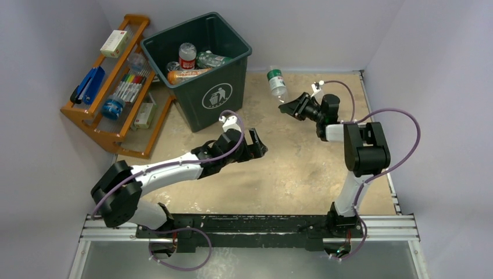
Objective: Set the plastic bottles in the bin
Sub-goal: Pick up the plastic bottle at the center of the board, then place the plastic bottle in the trash bin.
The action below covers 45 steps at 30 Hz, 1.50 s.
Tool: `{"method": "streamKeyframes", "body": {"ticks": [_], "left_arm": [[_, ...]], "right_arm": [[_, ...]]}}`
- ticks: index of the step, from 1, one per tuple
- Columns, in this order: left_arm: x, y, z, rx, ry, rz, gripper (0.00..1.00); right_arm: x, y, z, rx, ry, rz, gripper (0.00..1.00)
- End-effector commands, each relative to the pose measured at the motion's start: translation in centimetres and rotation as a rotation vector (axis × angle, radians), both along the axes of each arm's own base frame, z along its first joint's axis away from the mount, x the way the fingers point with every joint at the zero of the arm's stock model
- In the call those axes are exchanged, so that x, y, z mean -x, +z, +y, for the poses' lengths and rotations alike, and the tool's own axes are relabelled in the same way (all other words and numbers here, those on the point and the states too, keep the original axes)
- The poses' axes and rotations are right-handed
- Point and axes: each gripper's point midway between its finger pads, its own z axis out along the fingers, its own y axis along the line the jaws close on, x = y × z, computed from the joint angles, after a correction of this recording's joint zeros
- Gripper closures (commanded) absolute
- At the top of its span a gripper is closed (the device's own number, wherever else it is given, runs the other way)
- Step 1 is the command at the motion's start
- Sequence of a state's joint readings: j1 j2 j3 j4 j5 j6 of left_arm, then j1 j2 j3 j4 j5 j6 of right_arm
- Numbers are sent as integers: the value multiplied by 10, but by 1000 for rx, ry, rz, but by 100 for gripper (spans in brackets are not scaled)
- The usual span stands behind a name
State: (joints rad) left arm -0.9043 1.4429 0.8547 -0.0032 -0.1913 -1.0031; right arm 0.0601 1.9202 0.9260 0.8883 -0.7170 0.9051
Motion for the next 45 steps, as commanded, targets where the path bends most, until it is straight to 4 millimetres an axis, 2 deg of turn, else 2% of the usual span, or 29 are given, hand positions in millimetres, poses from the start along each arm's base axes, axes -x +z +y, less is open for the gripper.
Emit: {"method": "streamKeyframes", "body": {"ticks": [1, 12, 27, 30, 36, 45], "left_arm": [[3, 23, 9, 50, 24, -50, 2], [19, 41, 30, 104, 44, -85, 2], [37, 57, 82, 101, 134, -133, 2], [40, 59, 93, 94, 154, -142, 2], [44, 60, 113, 72, 199, -158, 2], [46, 53, 125, 31, 231, -145, 2]], "right_arm": [[-3, 37, -8, 23, -27, -84, 77], [12, 92, -17, 70, -66, -166, 77], [39, 158, -22, 100, -85, -281, 77], [36, 195, -23, 98, -104, -361, 76], [41, 239, -9, 71, -56, -447, 76], [39, 307, 53, 55, 90, -598, 75]]}}
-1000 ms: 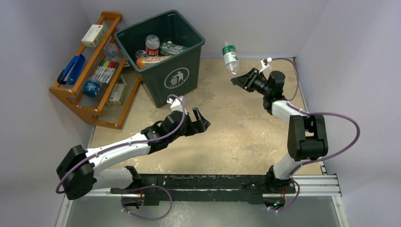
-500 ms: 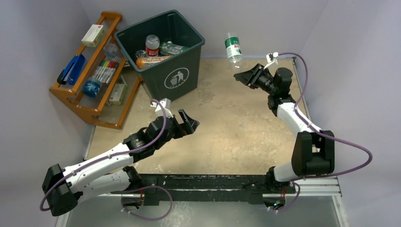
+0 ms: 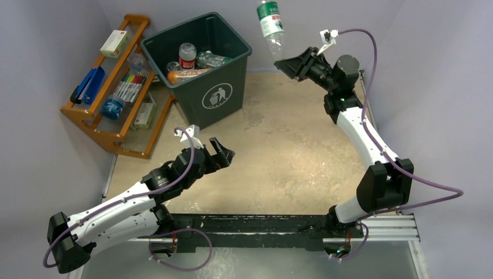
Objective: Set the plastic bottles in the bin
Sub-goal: Place the plastic bottle in the trash bin.
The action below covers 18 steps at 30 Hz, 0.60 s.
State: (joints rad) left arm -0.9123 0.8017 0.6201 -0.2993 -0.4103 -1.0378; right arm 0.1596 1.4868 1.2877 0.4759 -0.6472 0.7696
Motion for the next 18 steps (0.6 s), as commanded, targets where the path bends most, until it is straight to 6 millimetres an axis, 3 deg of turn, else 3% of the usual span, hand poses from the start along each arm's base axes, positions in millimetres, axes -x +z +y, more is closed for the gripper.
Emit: {"method": "streamKeyframes", "body": {"ticks": [1, 8, 10, 18], "left_arm": [[-1, -2, 9, -15, 38, -4, 2], [-4, 1, 16, -47, 69, -9, 2], [-6, 1, 22, -67, 95, -8, 2], [-30, 3, 63, -181, 307, 15, 1]], "right_arm": [[2, 46, 28, 8, 72, -132, 75], [-21, 78, 76, 11, 156, -224, 75], [-31, 78, 91, 15, 183, -242, 75], [-62, 87, 126, 7, 236, -318, 76]]}}
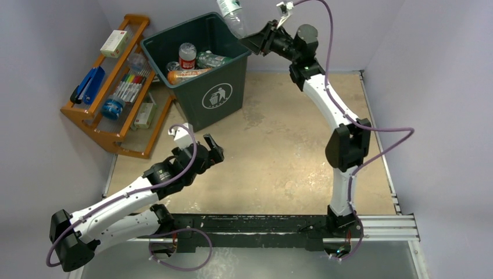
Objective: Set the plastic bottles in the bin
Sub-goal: Place the plastic bottle in the trash bin.
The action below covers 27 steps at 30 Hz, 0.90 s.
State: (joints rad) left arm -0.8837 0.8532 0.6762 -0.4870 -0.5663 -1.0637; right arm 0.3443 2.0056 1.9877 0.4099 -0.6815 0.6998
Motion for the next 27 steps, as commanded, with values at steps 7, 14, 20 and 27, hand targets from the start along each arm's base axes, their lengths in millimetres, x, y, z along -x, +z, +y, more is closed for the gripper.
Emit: {"method": "streamKeyframes", "body": {"ticks": [7, 14, 20, 27], "left_arm": [[-41, 38, 38, -54, 199, -69, 1], [-58, 48, 41, -64, 226, -86, 1], [-73, 45, 37, -29, 224, -77, 1], [-88, 45, 27, -12, 208, -75, 1]], "right_arm": [[-14, 26, 35, -25, 66, -160, 74], [-32, 1, 48, -7, 53, -146, 71], [-41, -16, 55, 32, 31, -136, 57], [-47, -31, 55, 139, -60, -140, 42]]}}
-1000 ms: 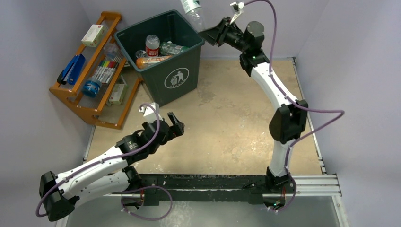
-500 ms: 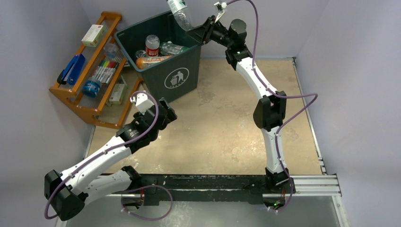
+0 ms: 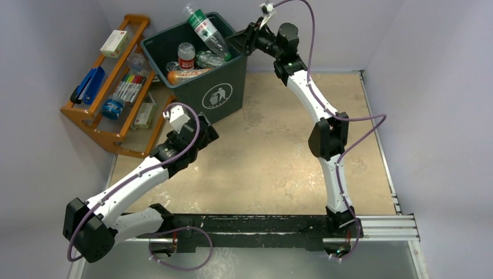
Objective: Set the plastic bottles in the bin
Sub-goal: Place the plastic bottle in the trash bin.
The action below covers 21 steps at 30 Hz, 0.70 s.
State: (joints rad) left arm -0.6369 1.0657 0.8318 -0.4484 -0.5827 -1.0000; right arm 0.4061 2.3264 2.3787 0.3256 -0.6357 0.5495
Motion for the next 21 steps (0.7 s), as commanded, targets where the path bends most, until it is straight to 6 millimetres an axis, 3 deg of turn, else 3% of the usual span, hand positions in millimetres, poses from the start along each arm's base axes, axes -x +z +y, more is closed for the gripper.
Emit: {"method": "streamKeyframes", "body": {"ticks": [1, 7, 13, 21], "left_arm": [[-20, 31, -13, 54, -22, -83, 1], [-29, 32, -10, 47, -14, -81, 1], [-36, 31, -1, 34, 6, -76, 1], [-46, 27, 7, 10, 22, -64, 1]], "right_arm": [[6, 5, 4, 78, -64, -37, 40], [4, 22, -15, 125, -176, -67, 37], [-10, 38, -43, 185, -350, -99, 35], [-37, 17, -68, 245, -412, -70, 38]]}}
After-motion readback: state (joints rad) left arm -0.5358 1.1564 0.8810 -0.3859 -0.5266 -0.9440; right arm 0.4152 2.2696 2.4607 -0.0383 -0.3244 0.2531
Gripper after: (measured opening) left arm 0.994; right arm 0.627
